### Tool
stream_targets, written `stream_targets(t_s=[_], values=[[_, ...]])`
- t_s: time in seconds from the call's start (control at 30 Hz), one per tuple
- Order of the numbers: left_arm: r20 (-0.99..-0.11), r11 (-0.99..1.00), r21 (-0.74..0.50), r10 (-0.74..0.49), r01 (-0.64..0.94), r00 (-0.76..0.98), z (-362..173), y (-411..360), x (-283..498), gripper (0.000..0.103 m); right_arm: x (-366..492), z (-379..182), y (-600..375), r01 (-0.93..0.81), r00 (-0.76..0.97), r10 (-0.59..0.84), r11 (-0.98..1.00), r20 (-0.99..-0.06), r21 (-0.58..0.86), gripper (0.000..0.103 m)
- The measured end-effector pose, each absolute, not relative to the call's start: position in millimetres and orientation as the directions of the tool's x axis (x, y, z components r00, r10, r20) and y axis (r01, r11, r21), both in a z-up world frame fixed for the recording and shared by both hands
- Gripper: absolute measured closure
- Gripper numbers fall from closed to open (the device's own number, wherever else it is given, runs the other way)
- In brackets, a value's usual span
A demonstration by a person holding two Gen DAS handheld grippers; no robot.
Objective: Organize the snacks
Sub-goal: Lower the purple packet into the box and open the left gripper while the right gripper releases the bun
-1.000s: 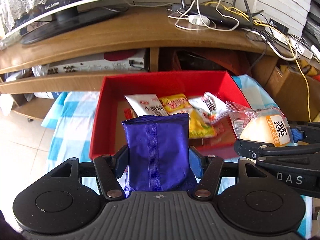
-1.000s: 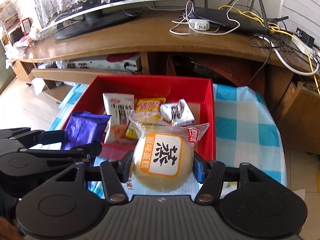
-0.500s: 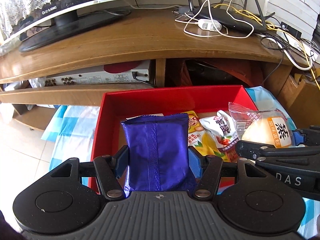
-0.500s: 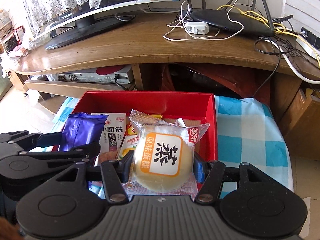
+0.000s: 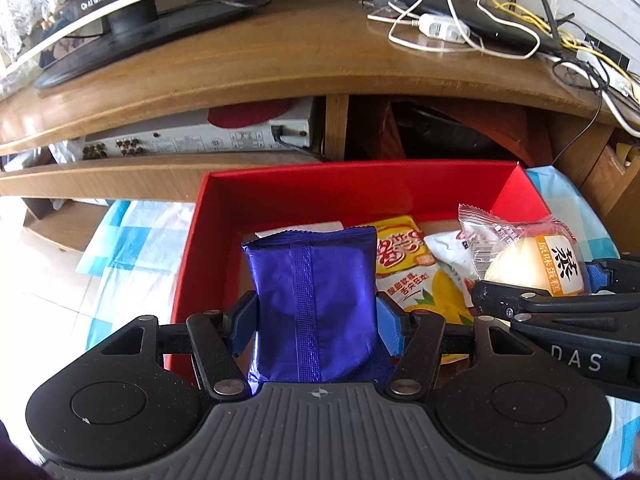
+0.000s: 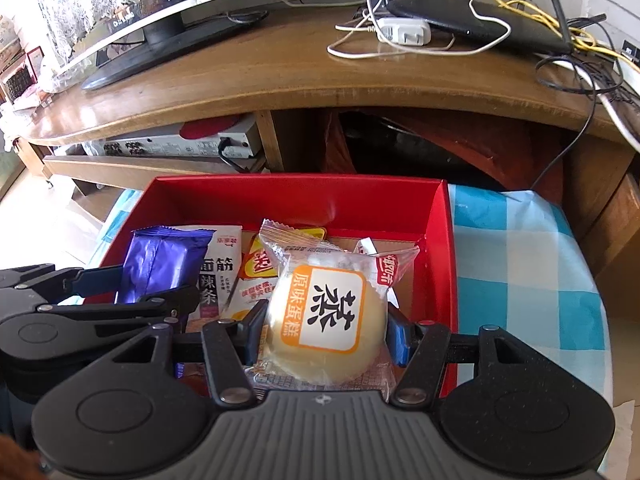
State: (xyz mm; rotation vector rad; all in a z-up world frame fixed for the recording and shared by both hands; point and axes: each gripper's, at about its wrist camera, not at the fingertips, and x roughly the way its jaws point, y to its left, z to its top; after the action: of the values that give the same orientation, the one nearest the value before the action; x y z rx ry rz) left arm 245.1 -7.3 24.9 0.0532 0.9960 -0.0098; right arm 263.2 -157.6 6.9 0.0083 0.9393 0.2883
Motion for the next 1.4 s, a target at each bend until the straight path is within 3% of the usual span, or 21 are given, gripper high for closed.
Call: stream_targets(t_s=[1.4], values=[[-0.844,0.996,0.075,0.040,0.044,0.535,19.8,-13.0,240.2,0.032,268.6,-0.3,-158.5,-0.263,0.537,0.229,0.960,-0.812,0.097,0.030]])
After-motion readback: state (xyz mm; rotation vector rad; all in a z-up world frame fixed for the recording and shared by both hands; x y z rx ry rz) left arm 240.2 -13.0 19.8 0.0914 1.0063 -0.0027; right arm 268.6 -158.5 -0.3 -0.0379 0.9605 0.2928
